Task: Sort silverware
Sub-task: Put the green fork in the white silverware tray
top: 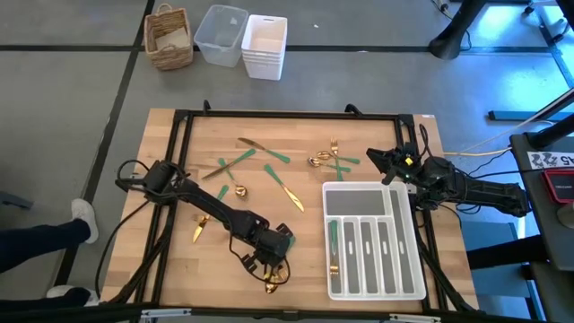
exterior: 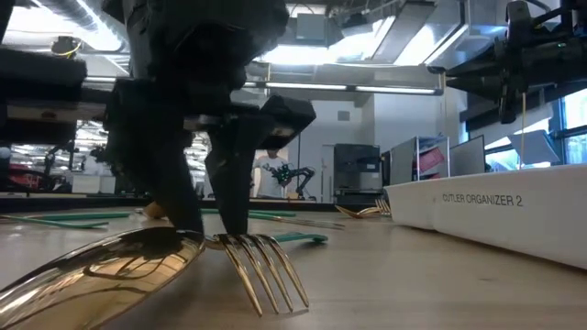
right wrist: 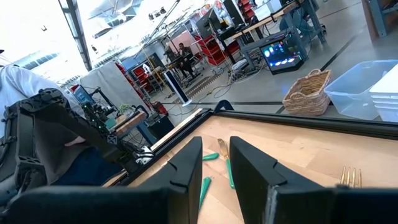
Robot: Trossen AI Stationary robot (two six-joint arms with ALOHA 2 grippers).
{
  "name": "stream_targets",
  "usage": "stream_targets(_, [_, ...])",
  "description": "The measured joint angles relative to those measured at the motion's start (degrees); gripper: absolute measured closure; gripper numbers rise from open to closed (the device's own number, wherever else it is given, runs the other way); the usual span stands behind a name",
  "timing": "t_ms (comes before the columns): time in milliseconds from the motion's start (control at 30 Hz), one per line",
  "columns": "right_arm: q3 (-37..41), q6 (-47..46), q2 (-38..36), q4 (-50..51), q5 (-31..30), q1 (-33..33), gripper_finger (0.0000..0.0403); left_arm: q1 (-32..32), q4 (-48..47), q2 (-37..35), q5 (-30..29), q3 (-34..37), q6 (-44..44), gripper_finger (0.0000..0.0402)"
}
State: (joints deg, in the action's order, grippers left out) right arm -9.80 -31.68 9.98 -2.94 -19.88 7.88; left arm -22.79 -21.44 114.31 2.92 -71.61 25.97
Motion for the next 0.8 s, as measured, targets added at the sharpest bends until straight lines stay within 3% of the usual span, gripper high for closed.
stream_targets(267, [0.0, 0.0, 0.0, 0.0, 0.0, 0.0, 0.032, 0.1, 0.3, 1.1, 0.7, -0.1, 1.0, 0.0309])
stream_targets(533, [0.0, 0.0, 0.0, 0.0, 0.0, 0.0, 0.032, 0.4, 1.5, 0.3, 0.3, -0.4, 0.7, 0.0389])
stream_targets(800, [0.0, 0.0, 0.0, 0.0, 0.0, 0.0, 0.032, 0.6, 0.8, -3.2, 0.5, -0.5, -2.0, 0.0395])
